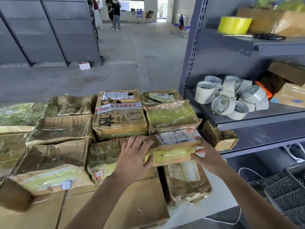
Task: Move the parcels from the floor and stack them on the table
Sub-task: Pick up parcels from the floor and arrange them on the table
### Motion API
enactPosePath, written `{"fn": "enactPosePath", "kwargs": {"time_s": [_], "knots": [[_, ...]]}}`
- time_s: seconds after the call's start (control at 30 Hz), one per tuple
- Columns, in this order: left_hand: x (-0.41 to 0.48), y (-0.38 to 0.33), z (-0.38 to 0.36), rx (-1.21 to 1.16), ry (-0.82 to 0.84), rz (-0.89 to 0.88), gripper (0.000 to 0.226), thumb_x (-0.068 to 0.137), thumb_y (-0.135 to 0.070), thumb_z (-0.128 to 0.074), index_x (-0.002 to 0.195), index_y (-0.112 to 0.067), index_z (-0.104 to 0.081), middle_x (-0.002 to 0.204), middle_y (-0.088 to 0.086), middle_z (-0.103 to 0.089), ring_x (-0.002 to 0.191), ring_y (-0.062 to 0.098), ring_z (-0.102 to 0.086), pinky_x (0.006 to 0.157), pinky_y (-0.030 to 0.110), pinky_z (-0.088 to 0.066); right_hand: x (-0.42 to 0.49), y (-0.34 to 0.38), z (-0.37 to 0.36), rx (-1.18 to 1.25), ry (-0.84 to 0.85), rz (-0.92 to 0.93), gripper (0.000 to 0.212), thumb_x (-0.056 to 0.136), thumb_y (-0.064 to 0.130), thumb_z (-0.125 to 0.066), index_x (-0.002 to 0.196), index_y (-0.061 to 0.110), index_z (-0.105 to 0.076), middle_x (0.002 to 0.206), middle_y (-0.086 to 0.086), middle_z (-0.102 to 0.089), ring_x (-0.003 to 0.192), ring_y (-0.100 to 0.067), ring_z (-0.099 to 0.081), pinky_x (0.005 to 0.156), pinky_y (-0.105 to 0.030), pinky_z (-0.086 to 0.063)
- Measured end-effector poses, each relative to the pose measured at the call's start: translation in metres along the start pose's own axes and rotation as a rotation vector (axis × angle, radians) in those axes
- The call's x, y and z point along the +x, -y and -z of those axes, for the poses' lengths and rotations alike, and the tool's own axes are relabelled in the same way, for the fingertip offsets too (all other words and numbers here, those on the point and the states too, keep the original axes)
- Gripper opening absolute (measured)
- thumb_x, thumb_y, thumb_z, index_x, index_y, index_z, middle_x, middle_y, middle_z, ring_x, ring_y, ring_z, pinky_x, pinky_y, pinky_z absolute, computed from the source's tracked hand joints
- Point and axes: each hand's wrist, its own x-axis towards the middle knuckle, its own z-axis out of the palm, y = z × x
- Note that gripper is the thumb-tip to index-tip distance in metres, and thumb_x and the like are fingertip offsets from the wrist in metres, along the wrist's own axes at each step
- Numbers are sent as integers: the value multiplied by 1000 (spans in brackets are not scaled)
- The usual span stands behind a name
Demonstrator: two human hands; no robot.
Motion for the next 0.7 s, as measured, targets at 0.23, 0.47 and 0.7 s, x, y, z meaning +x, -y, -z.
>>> {"fn": "enactPosePath", "kwargs": {"time_s": [0.23,0.47,0.7], "knots": [[-2,-1,10,-65,-10,-7,39,85,-33,-42,113,-15,-62,111,4,-57,100,26,-52,87,41,-50,-16,9,-13,-65,-172,-123,54,91,32,-62,139,20,-41,127,0,-57,95,-11,-58,75,-25,-47],[-7,2,21,-160,-1,-40,31,87,-24,-53,116,-13,-60,113,5,-55,106,27,-49,92,41,-45,-41,37,-28,-114,-287,-230,60,93,39,-56,146,20,-34,136,-2,-53,111,-21,-60,91,-41,-52],[-36,-11,41,-191,19,30,33,80,-16,-60,112,-10,-60,112,10,-53,107,32,-48,89,46,-48,-74,60,-39,-139,-261,-162,56,95,41,-51,146,24,-33,136,-3,-52,105,-19,-61,87,-37,-53]]}}
